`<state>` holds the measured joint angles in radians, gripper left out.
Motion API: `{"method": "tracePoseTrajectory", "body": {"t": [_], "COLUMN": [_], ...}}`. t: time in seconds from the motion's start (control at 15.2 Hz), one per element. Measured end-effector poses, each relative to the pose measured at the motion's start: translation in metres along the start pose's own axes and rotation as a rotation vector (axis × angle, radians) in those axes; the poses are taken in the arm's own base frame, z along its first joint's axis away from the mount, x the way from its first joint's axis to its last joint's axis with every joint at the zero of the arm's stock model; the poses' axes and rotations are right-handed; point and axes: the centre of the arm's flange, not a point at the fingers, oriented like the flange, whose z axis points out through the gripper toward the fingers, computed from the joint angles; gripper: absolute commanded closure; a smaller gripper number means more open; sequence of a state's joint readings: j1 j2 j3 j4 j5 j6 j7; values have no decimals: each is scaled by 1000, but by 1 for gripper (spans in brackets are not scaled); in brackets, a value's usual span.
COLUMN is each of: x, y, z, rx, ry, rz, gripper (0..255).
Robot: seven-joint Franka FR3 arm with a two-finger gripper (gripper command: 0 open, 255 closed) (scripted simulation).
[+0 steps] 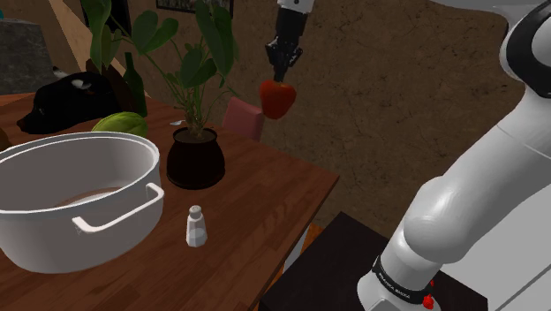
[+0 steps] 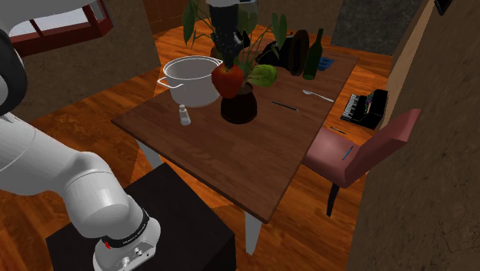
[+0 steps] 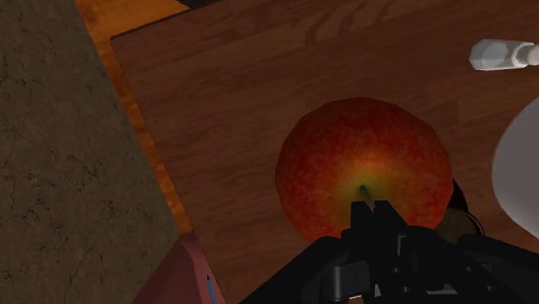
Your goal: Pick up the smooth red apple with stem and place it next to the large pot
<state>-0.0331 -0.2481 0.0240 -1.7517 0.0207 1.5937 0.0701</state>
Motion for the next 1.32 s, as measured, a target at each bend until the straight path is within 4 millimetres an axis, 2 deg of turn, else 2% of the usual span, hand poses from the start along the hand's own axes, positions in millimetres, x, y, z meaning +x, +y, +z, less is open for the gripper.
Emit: {"method": "tracePoseTrajectory", "body": {"t": [0.86, 1.25, 1.32], "x": [-50, -82, -84], "y": [-165, -236, -249], "z": [-2, 3, -1], "rx": [0, -1, -2], "ry": [-1, 0, 0], "rz": [0, 0, 0], "gripper": [255, 255, 255]}}
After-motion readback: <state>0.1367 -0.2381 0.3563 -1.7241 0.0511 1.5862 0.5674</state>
